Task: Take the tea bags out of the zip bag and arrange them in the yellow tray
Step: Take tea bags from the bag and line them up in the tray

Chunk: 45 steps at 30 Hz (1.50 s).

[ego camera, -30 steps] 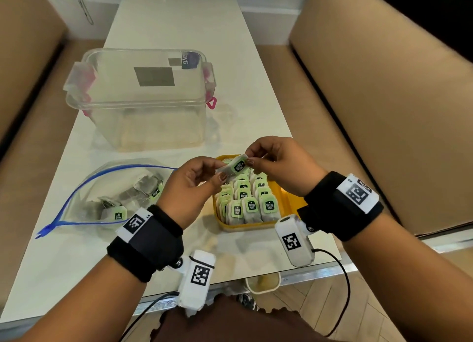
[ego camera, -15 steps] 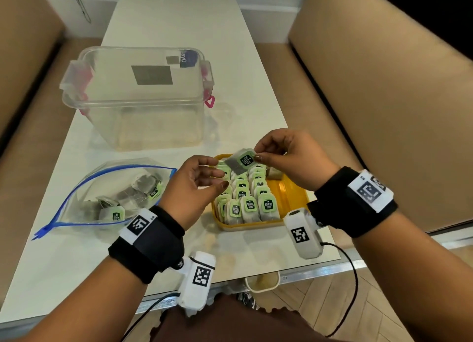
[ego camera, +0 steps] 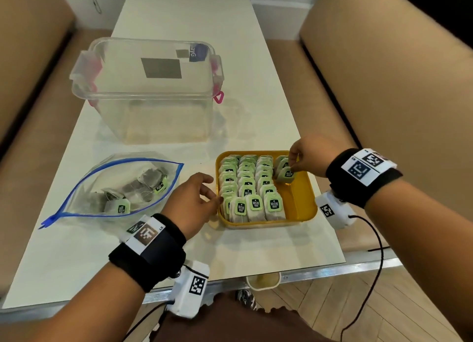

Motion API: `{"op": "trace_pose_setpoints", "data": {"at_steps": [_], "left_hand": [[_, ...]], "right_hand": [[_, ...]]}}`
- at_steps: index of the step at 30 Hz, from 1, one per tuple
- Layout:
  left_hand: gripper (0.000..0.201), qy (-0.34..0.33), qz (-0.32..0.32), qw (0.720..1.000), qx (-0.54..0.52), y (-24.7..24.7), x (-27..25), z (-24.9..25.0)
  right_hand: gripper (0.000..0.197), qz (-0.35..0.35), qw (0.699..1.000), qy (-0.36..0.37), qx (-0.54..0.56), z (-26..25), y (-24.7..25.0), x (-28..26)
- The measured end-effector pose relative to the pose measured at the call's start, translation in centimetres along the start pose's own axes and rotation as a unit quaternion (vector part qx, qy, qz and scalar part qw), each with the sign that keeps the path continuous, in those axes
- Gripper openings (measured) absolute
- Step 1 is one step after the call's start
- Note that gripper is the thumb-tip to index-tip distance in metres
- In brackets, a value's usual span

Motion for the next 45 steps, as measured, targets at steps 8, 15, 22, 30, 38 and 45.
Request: {"op": "trace_pose_setpoints", "data": {"at_steps": [8,15,22,30,38,45], "left_hand": [[0.033,0.016,0.001,0.998,-0.059,-0.1,-0.2,-0.2],[0.033,0.026,0.001,0.996,-0.082,-0.2,-0.5,-0.1],[0.031,0.023,0.004,0.997,-0.074,-0.1,-0.6,-0.1],[0.032,0.007,0.006,1.000,-0.023,0.7,-1.4,0.9],[0.009,-0.118,0.123,0.985,0.028,9.4,-4.6,6.6],[0.022,-0.078,0.226,0.936,0.257,17.3,-8.1,0.6]], "right_hand": [[0.008,0.011,1.000,-0.013,-0.019,0.2,-0.5,1.3],[0.012,0.026,0.999,-0.011,-0.031,-0.2,0.0,1.2],[0.007,0.039,0.998,-0.015,-0.036,-0.4,0.1,1.0],[0.007,0.065,0.998,-0.008,0.015,-0.2,1.2,0.1],[0.013,0.101,0.971,0.173,0.129,-9.9,4.5,-4.2],[0.007,0.056,0.910,0.330,0.245,-20.8,2.6,-6.4]]}}
Point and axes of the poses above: each hand's wrist, its own x-axis towards the middle knuckle, its own y-axis out of the back of the hand, z = x × y, the point moved 5 cm from there along x, towards the middle knuckle, and after that the axes turned 4 degrees about x, right-handed, at the moved point
